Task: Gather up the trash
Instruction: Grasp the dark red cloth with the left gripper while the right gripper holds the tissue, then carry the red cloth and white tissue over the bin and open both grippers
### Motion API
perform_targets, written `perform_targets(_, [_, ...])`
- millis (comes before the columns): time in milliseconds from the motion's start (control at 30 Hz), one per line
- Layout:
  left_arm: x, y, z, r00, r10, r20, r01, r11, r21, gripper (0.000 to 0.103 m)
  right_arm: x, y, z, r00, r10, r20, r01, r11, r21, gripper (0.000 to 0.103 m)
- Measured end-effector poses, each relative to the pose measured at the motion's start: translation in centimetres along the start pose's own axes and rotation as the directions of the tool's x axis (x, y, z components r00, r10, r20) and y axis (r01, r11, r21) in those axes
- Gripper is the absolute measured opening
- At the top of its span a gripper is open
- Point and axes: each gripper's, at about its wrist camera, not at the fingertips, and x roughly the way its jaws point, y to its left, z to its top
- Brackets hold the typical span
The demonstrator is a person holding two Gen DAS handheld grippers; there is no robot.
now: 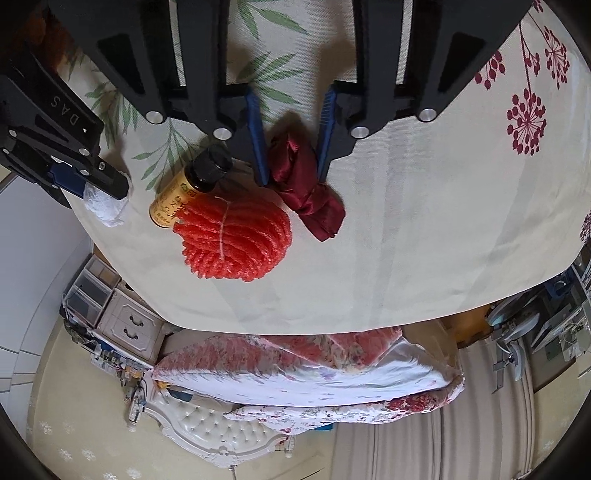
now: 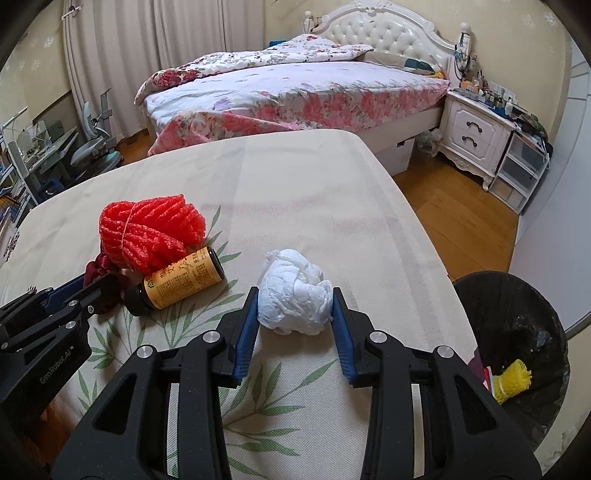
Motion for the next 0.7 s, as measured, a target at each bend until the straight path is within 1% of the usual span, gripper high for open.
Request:
perform_targets(267, [-0.9,0.5,-0.5,1.000,0.005,0.012,-0.005,1.000,-0.005,0.024,-0.1,0.4,-0.6,1.000,-0.009,0.004,0.009,1.000,-0.009,0.035])
perform_targets(700, [-2.8,1.2,-2.0,1.000,0.016,0.027,-0.016,1.000,-0.013,0.023,-2.4,0.9,-2.8,1.000,-0.012,0.011,0.013,1.000,-0.023,0.034])
